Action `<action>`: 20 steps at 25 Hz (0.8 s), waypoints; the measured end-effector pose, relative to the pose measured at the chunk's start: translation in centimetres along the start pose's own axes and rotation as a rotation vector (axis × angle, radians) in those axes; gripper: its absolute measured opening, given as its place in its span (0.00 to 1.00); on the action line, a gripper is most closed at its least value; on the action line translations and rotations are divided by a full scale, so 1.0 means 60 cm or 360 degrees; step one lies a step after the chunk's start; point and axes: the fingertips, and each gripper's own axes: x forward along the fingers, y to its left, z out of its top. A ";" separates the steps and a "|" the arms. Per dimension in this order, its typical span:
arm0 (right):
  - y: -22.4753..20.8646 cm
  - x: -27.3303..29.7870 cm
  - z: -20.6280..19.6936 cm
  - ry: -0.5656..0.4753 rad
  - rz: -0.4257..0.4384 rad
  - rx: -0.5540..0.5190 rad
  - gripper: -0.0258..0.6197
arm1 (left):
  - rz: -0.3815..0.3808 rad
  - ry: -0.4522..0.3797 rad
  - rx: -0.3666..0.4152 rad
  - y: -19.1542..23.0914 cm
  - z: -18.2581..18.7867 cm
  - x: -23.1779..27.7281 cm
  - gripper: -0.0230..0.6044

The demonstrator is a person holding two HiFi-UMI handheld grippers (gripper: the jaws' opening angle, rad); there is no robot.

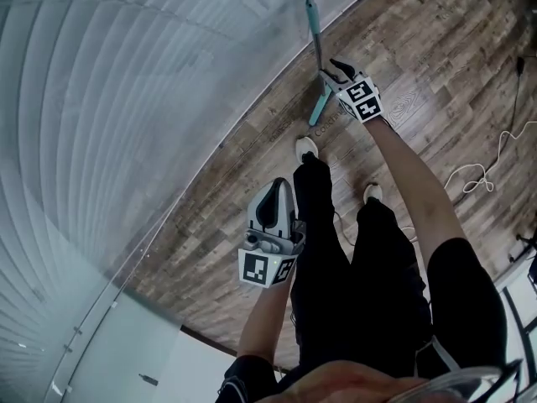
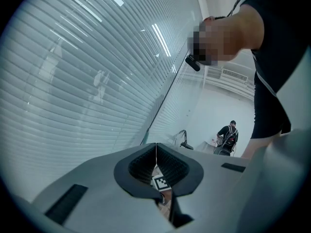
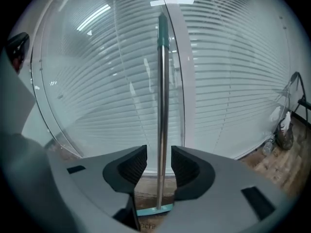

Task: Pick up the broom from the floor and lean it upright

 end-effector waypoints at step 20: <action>0.299 -0.767 0.273 -0.0452 0.0207 0.0179 0.07 | -0.0082 0.0024 0.0098 -0.340 0.182 -0.121 0.07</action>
